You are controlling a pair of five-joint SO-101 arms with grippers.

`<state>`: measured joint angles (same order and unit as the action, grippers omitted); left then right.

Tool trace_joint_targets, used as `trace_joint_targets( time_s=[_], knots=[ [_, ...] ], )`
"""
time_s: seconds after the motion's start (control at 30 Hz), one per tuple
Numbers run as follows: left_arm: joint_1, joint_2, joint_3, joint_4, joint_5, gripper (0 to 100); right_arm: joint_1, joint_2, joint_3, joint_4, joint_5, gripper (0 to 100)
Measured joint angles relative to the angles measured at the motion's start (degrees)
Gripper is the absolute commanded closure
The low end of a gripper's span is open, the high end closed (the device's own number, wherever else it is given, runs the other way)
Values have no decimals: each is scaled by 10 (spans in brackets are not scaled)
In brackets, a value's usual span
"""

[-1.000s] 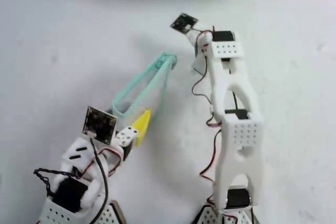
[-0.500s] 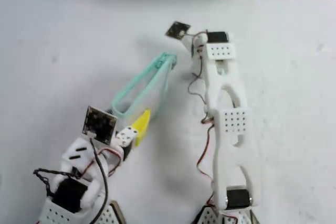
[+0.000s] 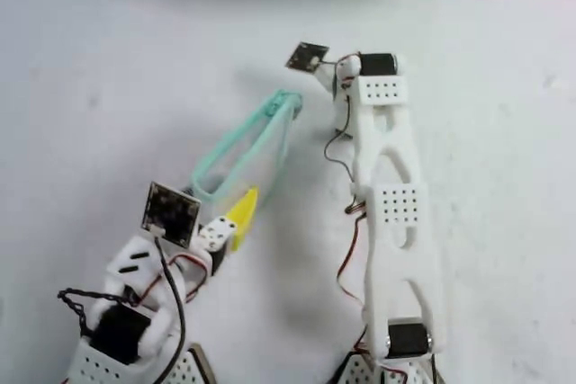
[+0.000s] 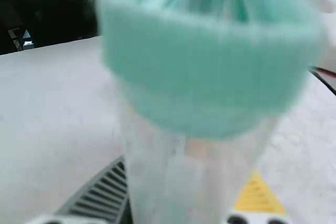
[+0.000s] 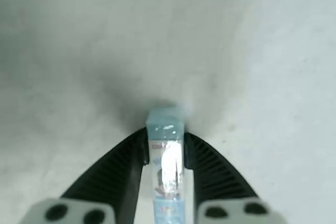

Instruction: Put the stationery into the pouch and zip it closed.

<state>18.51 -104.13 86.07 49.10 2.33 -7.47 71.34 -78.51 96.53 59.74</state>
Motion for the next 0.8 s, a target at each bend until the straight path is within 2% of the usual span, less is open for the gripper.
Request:
trace_joint_targets(
  time_s=[0.13, 0.37, 0.63, 0.8],
  knots=[
    [0, 0, 0, 0, 0, 813, 13, 3, -40, 6, -13, 982],
    [0, 0, 0, 0, 0, 813, 57, -62, -105, 9, -185, 982],
    [0, 0, 0, 0, 0, 812, 62, -178, -105, 12, -368, 983],
    [0, 0, 0, 0, 0, 812, 62, -296, -16, 14, -448, 983]
  ],
)
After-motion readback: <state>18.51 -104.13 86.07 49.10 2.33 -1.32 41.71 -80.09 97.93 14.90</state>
